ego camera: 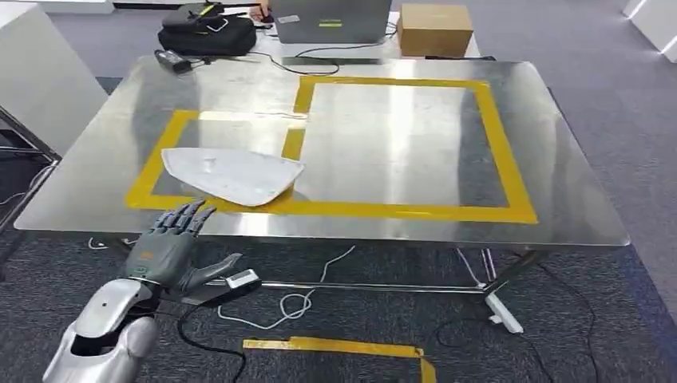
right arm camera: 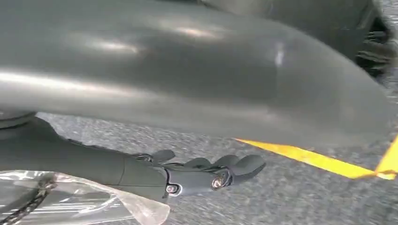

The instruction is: Take the parts from the cabinet and place them on the table.

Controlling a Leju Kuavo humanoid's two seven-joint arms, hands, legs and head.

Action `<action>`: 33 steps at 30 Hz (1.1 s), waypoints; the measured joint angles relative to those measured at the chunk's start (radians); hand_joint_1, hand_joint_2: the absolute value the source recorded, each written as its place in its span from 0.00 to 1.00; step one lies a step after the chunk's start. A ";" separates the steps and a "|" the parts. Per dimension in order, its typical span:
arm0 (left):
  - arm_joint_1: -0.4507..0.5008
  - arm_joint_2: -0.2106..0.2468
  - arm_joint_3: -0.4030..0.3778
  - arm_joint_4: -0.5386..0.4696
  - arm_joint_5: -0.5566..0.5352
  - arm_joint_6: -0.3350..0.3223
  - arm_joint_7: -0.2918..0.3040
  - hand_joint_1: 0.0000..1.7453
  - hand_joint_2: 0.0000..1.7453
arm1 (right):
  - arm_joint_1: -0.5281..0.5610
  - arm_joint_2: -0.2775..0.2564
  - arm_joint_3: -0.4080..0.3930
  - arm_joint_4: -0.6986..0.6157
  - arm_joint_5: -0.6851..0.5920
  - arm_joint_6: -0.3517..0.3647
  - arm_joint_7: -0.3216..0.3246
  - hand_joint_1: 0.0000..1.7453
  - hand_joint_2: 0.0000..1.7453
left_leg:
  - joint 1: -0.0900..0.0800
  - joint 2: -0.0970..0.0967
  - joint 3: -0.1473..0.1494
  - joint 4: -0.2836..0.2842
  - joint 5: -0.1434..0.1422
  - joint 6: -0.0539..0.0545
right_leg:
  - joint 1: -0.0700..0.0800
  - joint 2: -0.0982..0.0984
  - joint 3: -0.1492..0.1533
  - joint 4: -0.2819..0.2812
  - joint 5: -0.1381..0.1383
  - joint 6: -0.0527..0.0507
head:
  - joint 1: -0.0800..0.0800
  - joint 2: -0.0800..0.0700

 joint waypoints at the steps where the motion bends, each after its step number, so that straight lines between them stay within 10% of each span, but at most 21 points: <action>1: 0.000 0.000 0.001 0.000 0.000 0.000 0.000 0.00 0.00 | -0.001 0.000 -0.001 0.000 0.002 0.000 0.000 0.00 0.00 | 0.000 -0.001 -0.010 0.004 0.007 -0.004 | 0.000 0.000 0.074 -0.100 0.011 -0.003 | 0.000 0.000; 3: 0.000 0.001 0.003 0.000 0.000 0.000 0.000 0.00 0.00 | -0.007 0.000 -0.002 0.000 0.003 0.000 -0.002 0.00 0.00 | -0.006 -0.001 -0.025 0.018 0.019 -0.014 | 0.002 0.006 0.176 -0.247 -0.030 -0.011 | -0.001 0.000; 7: 0.008 0.001 0.008 0.000 -0.003 -0.002 0.000 0.00 0.00 | -0.003 0.000 -0.003 0.000 0.006 0.003 -0.002 0.00 0.00 | 0.000 -0.002 -0.036 0.023 0.029 -0.035 | 0.000 -0.002 0.141 -0.247 -0.011 -0.042 | 0.002 0.000; 11: 0.016 0.001 0.017 0.000 -0.009 -0.004 0.000 0.00 0.00 | -0.004 0.000 -0.008 0.000 0.008 0.005 0.000 0.00 0.00 | 0.006 -0.002 -0.098 0.268 -0.190 -0.055 | 0.002 -0.008 0.101 -0.244 0.029 -0.060 | -0.005 0.000; 13: 0.020 0.001 0.020 0.000 -0.009 -0.004 0.000 0.00 0.00 | -0.004 0.000 -0.010 0.000 0.008 0.005 0.000 0.00 0.00 | 0.008 -0.002 -0.092 0.335 -0.184 -0.057 | 0.003 -0.009 0.073 -0.236 0.049 -0.059 | -0.005 0.000; 16: 0.020 0.001 0.022 0.001 -0.009 -0.004 0.000 0.00 0.00 | -0.004 0.000 -0.013 0.000 0.008 0.005 0.000 0.00 0.00 | 0.009 -0.002 0.057 0.131 -0.088 -0.050 | 0.003 -0.009 0.035 -0.220 0.067 -0.053 | -0.004 0.000; 18: 0.018 0.001 0.023 0.000 -0.009 -0.004 0.000 0.00 0.00 | -0.005 0.000 -0.014 0.000 0.008 0.005 0.000 0.00 0.00 | 0.005 -0.003 0.144 -0.014 -0.104 -0.037 | 0.009 -0.007 0.018 -0.210 0.078 -0.043 | -0.003 0.000; 22: 0.021 0.002 0.024 0.001 -0.012 -0.008 0.002 0.00 0.00 | -0.003 0.000 -0.016 0.000 0.009 0.008 0.000 0.00 0.00 | 0.001 -0.002 0.115 -0.010 -0.080 -0.015 | 0.006 -0.007 0.006 -0.218 0.114 -0.013 | 0.001 0.000; 26: 0.029 0.001 0.031 0.006 -0.026 -0.029 0.011 0.00 0.00 | -0.006 0.000 -0.016 0.001 0.010 0.009 0.000 0.00 0.00 | 0.004 0.004 0.062 -0.014 -0.034 0.008 | 0.001 0.000 -0.072 -0.020 -0.081 -0.004 | 0.014 0.000; 28: 0.041 0.001 0.037 0.019 -0.031 -0.037 0.016 0.00 0.00 | -0.007 0.000 -0.017 0.001 0.008 0.009 0.002 0.00 0.00 | 0.000 0.005 0.030 -0.011 -0.011 0.008 | 0.002 0.000 -0.093 0.101 -0.117 -0.002 | 0.015 0.000; 31: 0.068 0.000 0.063 0.047 -0.031 -0.040 0.020 0.00 0.00 | -0.008 0.000 -0.017 0.001 -0.003 0.005 0.013 0.00 0.00 | -0.003 0.006 -0.019 0.000 0.018 0.003 | 0.002 0.001 0.021 -0.008 -0.011 -0.008 | 0.021 0.000; 33: 0.087 -0.004 0.087 0.067 -0.031 -0.040 0.020 0.00 0.00 | -0.012 0.000 -0.016 0.000 -0.015 0.000 0.021 0.00 0.00 | -0.005 0.005 -0.038 0.010 0.033 -0.005 | 0.002 0.005 0.153 -0.192 -0.017 -0.017 | 0.019 0.000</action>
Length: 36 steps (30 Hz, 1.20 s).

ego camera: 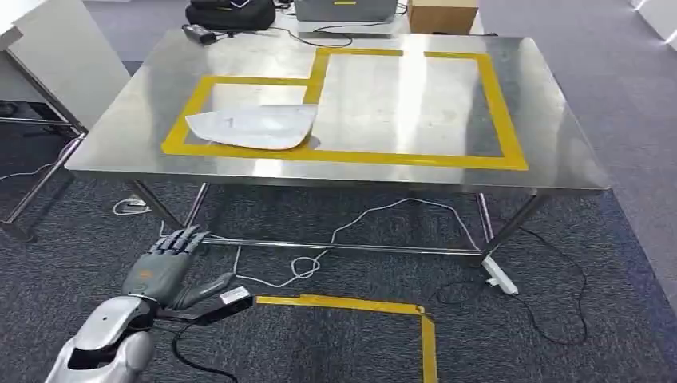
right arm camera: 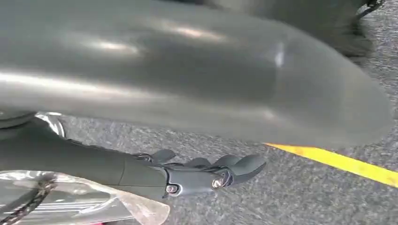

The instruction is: Take the parts from the cabinet and place them on the table.

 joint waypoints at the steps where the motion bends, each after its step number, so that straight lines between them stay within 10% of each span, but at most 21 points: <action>1: 0.010 -0.002 0.012 0.008 0.000 0.000 0.000 0.00 0.00 | -0.002 0.000 0.001 -0.001 -0.003 -0.002 0.004 0.00 0.00 | -0.004 -0.001 -0.007 0.005 0.006 -0.005 | 0.003 0.002 0.049 -0.071 -0.020 -0.001 | 0.002 0.000; 5: 0.065 -0.041 0.117 0.082 0.002 -0.005 -0.039 0.00 0.00 | 0.004 0.001 0.004 -0.001 -0.040 -0.015 0.034 0.00 0.00 | 0.002 -0.001 -0.019 0.000 0.036 -0.027 | 0.002 -0.002 0.007 -0.072 0.008 -0.031 | -0.002 0.000; 9: 0.092 -0.107 0.277 0.139 -0.005 -0.008 -0.100 0.00 0.00 | 0.010 0.001 0.015 -0.011 -0.072 -0.030 0.063 0.00 0.00 | 0.013 -0.003 -0.061 0.217 -0.213 -0.052 | 0.004 -0.009 -0.040 -0.070 0.053 -0.049 | -0.019 0.000; 10: 0.092 -0.119 0.295 0.153 -0.013 -0.010 -0.117 0.00 0.00 | 0.010 0.001 0.018 -0.011 -0.077 -0.031 0.069 0.00 0.00 | 0.016 -0.003 -0.062 0.273 -0.231 -0.056 | 0.005 -0.011 -0.056 -0.067 0.064 -0.048 | -0.021 0.000; 12: 0.093 -0.148 0.378 0.179 -0.026 -0.013 -0.139 0.00 0.00 | 0.010 0.001 0.022 -0.012 -0.081 -0.032 0.073 0.00 0.00 | 0.021 -0.003 -0.025 0.294 -0.164 -0.062 | 0.005 -0.015 -0.094 -0.053 0.083 -0.045 | -0.020 0.000; 14: 0.095 -0.168 0.425 0.192 -0.038 -0.025 -0.148 0.00 0.00 | 0.013 0.001 0.025 -0.015 -0.087 -0.033 0.081 0.00 0.00 | 0.025 -0.003 0.069 0.177 -0.101 -0.060 | 0.003 -0.015 -0.126 -0.034 0.092 -0.037 | -0.020 0.000; 17: 0.082 -0.213 0.516 0.207 -0.022 -0.066 -0.153 0.00 0.00 | 0.012 0.001 0.031 -0.025 -0.100 -0.040 0.090 0.00 0.00 | 0.021 -0.004 0.197 -0.021 -0.157 -0.041 | 0.009 -0.018 -0.145 -0.011 0.105 -0.020 | -0.019 0.000; 20: 0.094 -0.233 0.644 0.256 0.027 -0.076 -0.145 0.00 0.00 | 0.015 0.001 0.034 -0.031 -0.114 -0.045 0.109 0.00 0.00 | 0.021 0.001 0.178 -0.021 -0.136 -0.017 | 0.006 -0.013 -0.154 -0.014 0.123 0.002 | -0.022 0.000; 22: 0.095 -0.239 0.709 0.290 0.072 -0.076 -0.137 0.00 0.00 | 0.019 0.001 0.036 -0.035 -0.121 -0.045 0.120 0.00 0.00 | 0.021 0.006 0.153 -0.022 -0.114 0.004 | 0.002 -0.009 -0.181 0.042 0.025 0.008 | -0.014 0.000; 25: 0.107 -0.246 0.785 0.336 0.178 -0.080 -0.077 0.00 0.00 | 0.017 0.001 0.036 -0.044 -0.131 -0.047 0.131 0.00 0.00 | 0.015 0.008 0.109 -0.017 -0.081 0.008 | 0.002 -0.006 -0.232 0.267 -0.114 0.010 | -0.013 0.000; 27: 0.116 -0.249 0.793 0.352 0.255 -0.083 -0.020 0.00 0.00 | 0.017 0.001 0.036 -0.045 -0.135 -0.048 0.138 0.00 0.00 | 0.013 0.009 0.074 -0.011 -0.059 0.007 | 0.002 -0.006 -0.208 0.299 -0.067 0.008 | -0.012 0.000; 29: 0.127 -0.252 0.792 0.363 0.321 -0.084 0.034 0.00 0.00 | 0.016 0.000 0.036 -0.045 -0.139 -0.048 0.140 0.00 0.00 | 0.012 0.008 0.044 -0.002 -0.041 0.003 | 0.003 -0.005 -0.108 0.183 0.016 0.002 | -0.013 0.000; 31: 0.141 -0.254 0.779 0.367 0.377 -0.084 0.088 0.00 0.00 | 0.013 0.000 0.036 -0.055 -0.140 -0.048 0.142 0.00 0.00 | 0.006 0.007 0.028 0.009 -0.029 -0.006 | 0.006 0.000 0.040 -0.018 -0.012 -0.008 | -0.012 0.000; 32: 0.149 -0.254 0.774 0.368 0.405 -0.081 0.108 0.00 0.00 | 0.010 0.000 0.036 -0.058 -0.141 -0.050 0.142 0.00 0.00 | 0.006 0.008 0.025 0.011 -0.021 -0.011 | 0.007 0.000 0.066 -0.071 -0.027 -0.009 | -0.015 0.000; 36: 0.178 -0.256 0.734 0.372 0.508 -0.068 0.190 0.00 0.00 | 0.014 0.001 0.033 -0.060 -0.143 -0.050 0.145 0.00 0.00 | 0.011 0.003 0.003 0.017 -0.015 -0.034 | 0.002 -0.009 0.025 -0.072 -0.003 -0.030 | -0.012 0.000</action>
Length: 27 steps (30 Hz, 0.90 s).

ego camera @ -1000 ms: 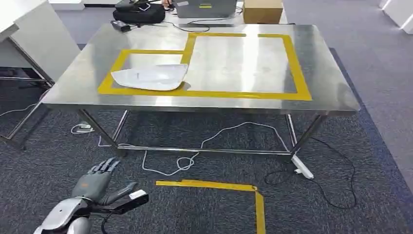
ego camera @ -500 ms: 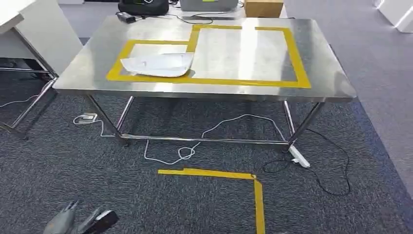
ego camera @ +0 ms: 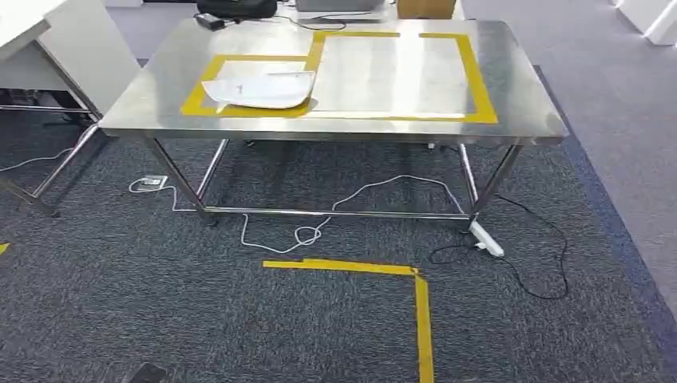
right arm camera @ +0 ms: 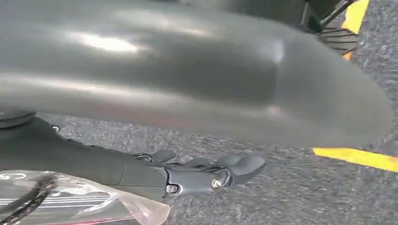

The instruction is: Take the parts from the cabinet and place them on the table.

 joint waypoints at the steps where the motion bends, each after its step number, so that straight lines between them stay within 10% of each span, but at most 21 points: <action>1: 0.007 -0.003 -0.010 0.000 0.009 0.000 0.010 0.00 0.00 | 0.000 0.000 -0.002 0.000 -0.001 0.000 0.004 0.00 0.00 | 0.001 0.000 -0.007 0.028 -0.060 -0.005 | 0.001 0.001 -0.013 0.001 0.011 -0.010 | -0.008 0.000; 4: 0.023 -0.007 -0.034 0.000 0.027 0.002 0.029 0.00 0.00 | -0.001 0.000 -0.005 0.000 -0.005 -0.002 0.006 0.00 0.00 | 0.006 0.000 -0.037 0.239 -0.226 -0.015 | 0.004 -0.007 -0.055 0.006 0.044 -0.014 | -0.013 0.000; 6: 0.026 -0.007 -0.049 0.000 0.028 0.002 0.032 0.00 0.00 | -0.003 0.000 -0.007 0.000 -0.006 -0.002 0.007 0.00 0.00 | 0.006 0.000 -0.019 0.293 -0.188 -0.016 | 0.006 -0.014 -0.085 0.022 0.064 -0.013 | -0.012 0.000; 8: 0.027 -0.007 -0.056 0.000 0.028 0.002 0.034 0.00 0.00 | -0.004 0.000 -0.008 0.000 -0.007 -0.002 0.007 0.00 0.00 | 0.007 0.000 0.062 0.204 -0.105 -0.013 | 0.006 -0.015 -0.127 0.044 0.080 -0.010 | -0.012 0.000; 11: 0.030 -0.007 -0.069 0.000 0.029 0.002 0.034 0.00 0.00 | -0.003 0.000 -0.009 -0.001 -0.007 -0.002 0.007 0.00 0.00 | 0.003 -0.005 0.210 -0.029 -0.143 0.003 | 0.011 -0.012 -0.161 0.067 0.098 0.003 | -0.011 0.000; 15: 0.036 -0.012 -0.074 0.000 0.031 0.002 0.041 0.00 0.00 | -0.002 0.000 -0.012 -0.002 -0.012 -0.004 0.007 0.00 0.00 | 0.002 0.000 0.183 -0.039 -0.118 0.033 | 0.005 -0.010 -0.175 0.060 0.129 0.030 | -0.012 0.000; 19: 0.042 -0.013 -0.095 -0.002 0.034 0.002 0.043 0.00 0.00 | -0.003 0.000 -0.015 -0.002 -0.019 -0.011 0.011 0.00 0.00 | -0.002 0.006 0.117 -0.036 -0.065 0.051 | 0.003 0.003 -0.242 0.279 -0.098 0.045 | -0.006 0.000; 20: 0.042 -0.013 -0.096 -0.002 0.034 0.002 0.043 0.00 0.00 | -0.003 0.000 -0.015 -0.002 -0.023 -0.012 0.013 0.00 0.00 | -0.003 0.006 0.100 -0.036 -0.053 0.051 | 0.003 0.003 -0.247 0.335 -0.114 0.045 | -0.006 0.000; 22: 0.042 -0.013 -0.097 -0.002 0.034 0.000 0.040 0.00 0.00 | -0.003 0.000 -0.015 -0.002 -0.029 -0.016 0.016 0.00 0.00 | -0.007 0.007 0.058 -0.031 -0.023 0.048 | 0.003 0.003 -0.213 0.371 -0.045 0.042 | -0.006 0.000; 24: 0.042 -0.013 -0.100 -0.002 0.031 -0.002 0.039 0.00 0.00 | -0.004 0.000 -0.016 -0.002 -0.033 -0.020 0.017 0.00 0.00 | -0.009 0.007 0.021 -0.024 0.002 0.043 | 0.004 0.003 -0.115 0.268 0.035 0.035 | -0.006 0.000; 27: 0.044 -0.014 -0.103 -0.006 0.029 -0.002 0.039 0.00 0.00 | -0.010 0.000 -0.016 -0.009 -0.035 -0.021 0.017 0.00 0.00 | -0.015 0.005 -0.002 -0.013 0.033 0.031 | 0.007 0.007 0.095 -0.031 -0.040 0.023 | -0.007 0.000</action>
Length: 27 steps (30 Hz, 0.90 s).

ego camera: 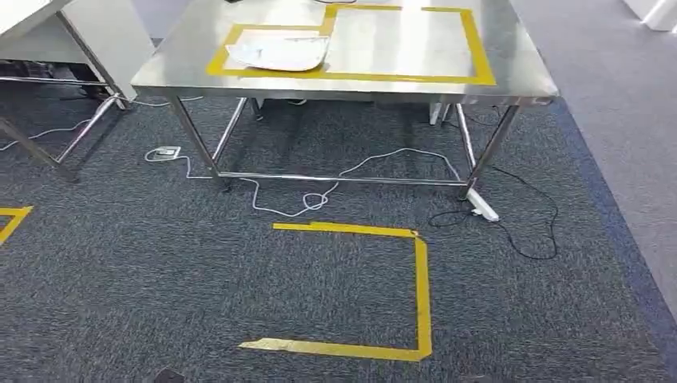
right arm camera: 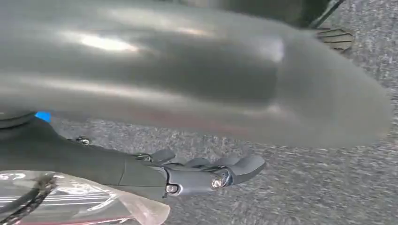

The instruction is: Take the parts from the cabinet and place them on the table.

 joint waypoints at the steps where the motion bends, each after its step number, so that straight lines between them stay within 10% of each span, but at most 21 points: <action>1: 0.000 0.000 0.000 -0.001 0.000 0.000 -0.001 0.00 0.00 | -0.001 0.000 0.000 0.000 0.000 -0.001 0.000 0.00 0.00 | 0.002 0.001 0.000 -0.003 0.015 -0.005 | 0.003 0.001 -0.014 -0.001 -0.003 -0.006 | -0.003 0.000; 4: 0.006 0.000 0.001 -0.001 -0.001 0.000 -0.001 0.00 0.00 | 0.005 0.000 -0.002 0.000 0.000 -0.001 0.002 0.00 0.00 | 0.009 -0.004 -0.013 -0.002 0.017 -0.023 | 0.001 -0.006 -0.045 0.006 0.024 -0.031 | 0.001 0.000; 8: 0.009 0.000 0.001 -0.001 -0.002 0.000 -0.002 0.00 0.00 | 0.007 0.000 -0.005 0.000 -0.001 -0.002 0.005 0.00 0.00 | 0.014 -0.005 -0.046 0.240 -0.234 -0.041 | 0.004 -0.012 -0.110 0.016 0.076 -0.047 | -0.008 0.000; 11: 0.008 0.000 0.000 -0.001 -0.003 -0.001 -0.006 0.00 0.00 | 0.005 0.000 -0.005 0.000 -0.005 -0.006 0.008 0.00 0.00 | 0.015 -0.005 -0.005 0.304 -0.156 -0.040 | 0.005 -0.018 -0.172 0.050 0.102 -0.045 | -0.008 0.000; 13: 0.008 0.000 -0.001 -0.001 -0.003 -0.001 -0.008 0.00 0.00 | 0.005 0.000 -0.005 0.000 -0.010 -0.010 0.008 0.00 0.00 | 0.015 -0.006 0.102 0.175 -0.109 -0.032 | 0.005 -0.016 -0.217 0.074 0.119 -0.040 | -0.008 0.000; 15: 0.008 0.000 -0.006 -0.002 -0.005 0.000 -0.009 0.00 0.00 | 0.005 0.000 -0.005 0.000 -0.013 -0.014 0.009 0.00 0.00 | 0.010 -0.010 0.218 -0.006 -0.165 -0.018 | 0.011 -0.015 -0.238 0.090 0.133 -0.030 | -0.008 0.000; 19: 0.009 -0.003 -0.013 -0.002 -0.004 0.000 -0.010 0.00 0.00 | 0.007 0.000 -0.005 0.000 -0.019 -0.019 0.011 0.00 0.00 | 0.017 -0.005 0.187 -0.035 -0.157 0.003 | 0.011 -0.016 -0.273 0.095 0.165 -0.006 | -0.009 0.000; 22: 0.011 -0.004 -0.021 -0.002 0.002 0.001 -0.007 0.00 0.00 | 0.009 0.000 -0.005 0.000 -0.022 -0.023 0.015 0.00 0.00 | 0.013 0.000 0.136 -0.032 -0.116 0.023 | 0.003 -0.004 -0.320 0.234 -0.015 0.012 | 0.002 0.000; 24: 0.011 -0.004 -0.024 -0.002 0.009 0.003 -0.003 0.00 0.00 | 0.008 0.000 -0.005 0.000 -0.024 -0.023 0.015 0.00 0.00 | 0.009 0.002 0.102 -0.028 -0.089 0.024 | -0.001 -0.004 -0.335 0.370 -0.069 0.021 | 0.002 0.000; 27: 0.013 -0.004 -0.032 -0.004 0.014 0.004 0.004 0.00 0.00 | 0.008 0.000 -0.004 0.000 -0.027 -0.024 0.018 0.00 0.00 | 0.008 0.004 0.043 -0.013 -0.053 0.017 | -0.005 -0.004 -0.249 0.332 0.038 0.024 | 0.001 0.000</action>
